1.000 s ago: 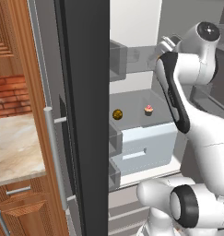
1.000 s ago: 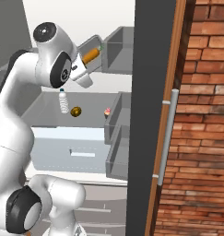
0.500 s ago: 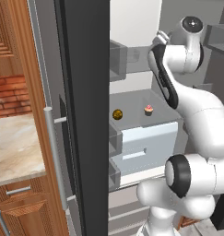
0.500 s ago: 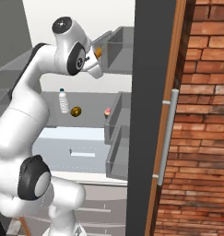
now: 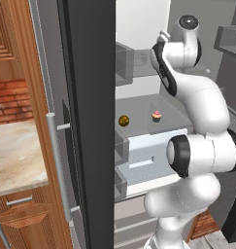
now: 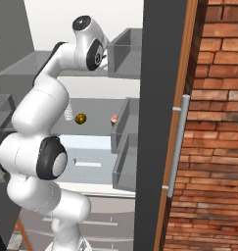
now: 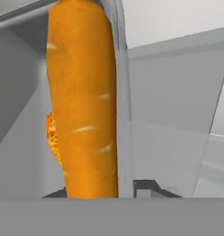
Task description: Place the tupperware on the top shelf of the fridge. Make space for the tupperware among the existing items by rearranging them on the shelves if needed. Close the fridge door when finished.
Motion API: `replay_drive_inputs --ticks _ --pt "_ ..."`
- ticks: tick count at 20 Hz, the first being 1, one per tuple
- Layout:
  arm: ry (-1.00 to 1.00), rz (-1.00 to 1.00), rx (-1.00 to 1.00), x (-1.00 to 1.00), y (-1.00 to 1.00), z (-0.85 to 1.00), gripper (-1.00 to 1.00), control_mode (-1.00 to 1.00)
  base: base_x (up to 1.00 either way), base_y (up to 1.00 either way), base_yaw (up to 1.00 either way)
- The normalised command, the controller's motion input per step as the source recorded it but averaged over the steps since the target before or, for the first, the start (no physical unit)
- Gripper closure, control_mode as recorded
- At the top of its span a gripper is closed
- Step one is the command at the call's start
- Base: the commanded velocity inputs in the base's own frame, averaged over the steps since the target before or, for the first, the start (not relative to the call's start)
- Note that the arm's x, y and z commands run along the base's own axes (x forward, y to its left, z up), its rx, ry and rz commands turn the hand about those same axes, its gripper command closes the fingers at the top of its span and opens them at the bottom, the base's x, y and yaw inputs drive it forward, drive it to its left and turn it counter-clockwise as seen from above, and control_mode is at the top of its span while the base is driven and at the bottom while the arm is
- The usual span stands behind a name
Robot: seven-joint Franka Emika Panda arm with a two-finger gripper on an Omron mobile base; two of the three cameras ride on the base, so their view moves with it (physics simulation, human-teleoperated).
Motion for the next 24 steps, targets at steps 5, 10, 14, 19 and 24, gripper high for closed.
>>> replay_drive_inputs --ticks 5,10,14,19,24 --pt "0.06 -0.04 0.0 0.8 0.0 -0.06 1.0 -1.0 0.0 0.0 0.0" --pt "0.03 -0.04 0.0 0.64 0.0 -0.03 -1.0 -1.0 0.0 0.0 0.0" --pt "0.0 -0.03 0.0 0.41 0.0 -0.11 -1.0 -1.0 0.0 0.0 0.0" --pt "-0.08 0.0 -0.02 -0.03 0.0 -0.35 -1.0 -1.0 0.0 0.0 0.0" --pt "-0.22 0.0 -0.09 -0.35 0.07 -0.57 -1.0 -1.0 0.0 0.0 0.0"
